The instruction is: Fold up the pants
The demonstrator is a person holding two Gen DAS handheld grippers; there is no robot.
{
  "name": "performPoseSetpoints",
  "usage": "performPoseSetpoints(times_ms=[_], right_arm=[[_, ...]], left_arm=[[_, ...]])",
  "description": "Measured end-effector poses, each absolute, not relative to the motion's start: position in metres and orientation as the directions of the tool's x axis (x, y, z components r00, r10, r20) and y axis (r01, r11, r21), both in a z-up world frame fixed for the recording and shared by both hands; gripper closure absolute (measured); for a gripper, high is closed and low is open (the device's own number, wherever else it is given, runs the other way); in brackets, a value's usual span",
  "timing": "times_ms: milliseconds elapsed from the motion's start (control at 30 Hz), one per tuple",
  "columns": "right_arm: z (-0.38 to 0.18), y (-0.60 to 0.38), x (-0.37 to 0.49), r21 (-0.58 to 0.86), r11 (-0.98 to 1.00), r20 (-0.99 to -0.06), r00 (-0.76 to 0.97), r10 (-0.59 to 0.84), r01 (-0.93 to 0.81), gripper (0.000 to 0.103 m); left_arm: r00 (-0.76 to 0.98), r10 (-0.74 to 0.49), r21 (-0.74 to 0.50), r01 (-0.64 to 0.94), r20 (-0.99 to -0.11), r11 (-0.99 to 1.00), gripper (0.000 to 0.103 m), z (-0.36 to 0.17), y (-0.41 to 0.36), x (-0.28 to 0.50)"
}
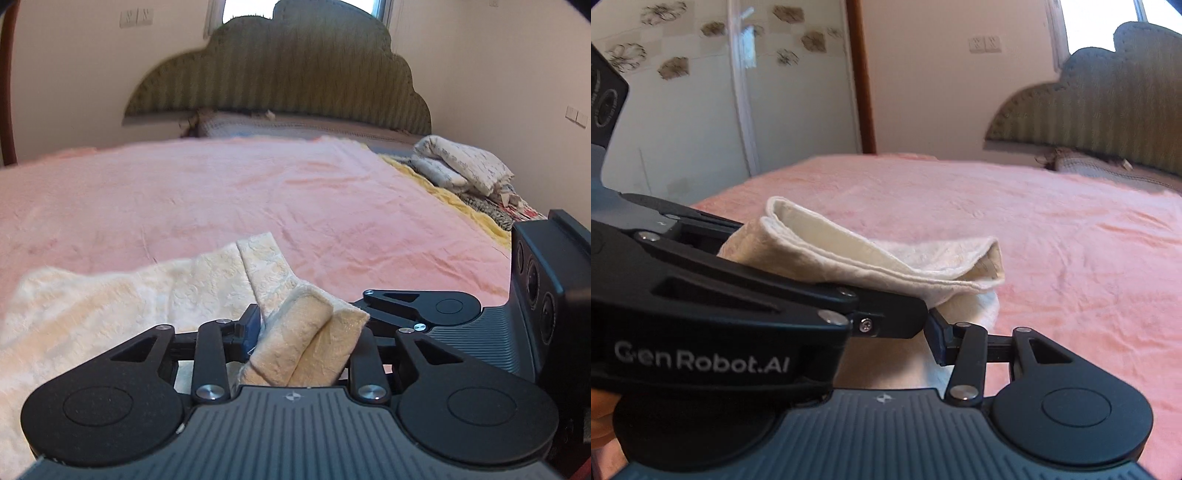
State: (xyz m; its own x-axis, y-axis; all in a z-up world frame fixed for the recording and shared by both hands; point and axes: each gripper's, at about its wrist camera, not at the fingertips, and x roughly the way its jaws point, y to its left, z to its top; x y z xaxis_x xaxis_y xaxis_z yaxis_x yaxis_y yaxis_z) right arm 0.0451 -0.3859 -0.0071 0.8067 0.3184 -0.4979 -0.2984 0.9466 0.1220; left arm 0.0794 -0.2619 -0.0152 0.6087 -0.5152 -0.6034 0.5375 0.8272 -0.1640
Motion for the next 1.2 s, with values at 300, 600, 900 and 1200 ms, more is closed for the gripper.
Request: performPoseSetpoints(times_ms=[300, 600, 900, 1200], right_arm=[[-0.026, -0.43, -0.002, 0.27, 0.96, -0.552, 0.805, 0.219, -0.076, 0.045], [-0.003, -0.426, -0.047, 0.323, 0.943, -0.419, 0.906, 0.065, 0.082, 0.043], [-0.009, -0.362, -0.009, 0.018, 1.0, -0.524, 0.852, 0.007, 0.003, 0.035], [-0.007, -0.378, -0.025, 0.17, 0.985, -0.501, 0.864, 0.048, 0.044, 0.034]], left_arm=[[0.484, -0.687, -0.285, 0.663, -0.542, 0.692, 0.038, -0.006, -0.248, 0.073], [0.611, -0.512, -0.227, 0.484, -0.604, 0.845, 0.025, 0.009, -0.143, 0.094], [0.642, -0.382, -0.245, 0.296, -0.665, 0.923, 0.025, -0.008, -0.026, 0.089], [0.585, -0.403, -0.111, 0.47, -0.704, 0.876, 0.025, -0.025, -0.04, 0.061]])
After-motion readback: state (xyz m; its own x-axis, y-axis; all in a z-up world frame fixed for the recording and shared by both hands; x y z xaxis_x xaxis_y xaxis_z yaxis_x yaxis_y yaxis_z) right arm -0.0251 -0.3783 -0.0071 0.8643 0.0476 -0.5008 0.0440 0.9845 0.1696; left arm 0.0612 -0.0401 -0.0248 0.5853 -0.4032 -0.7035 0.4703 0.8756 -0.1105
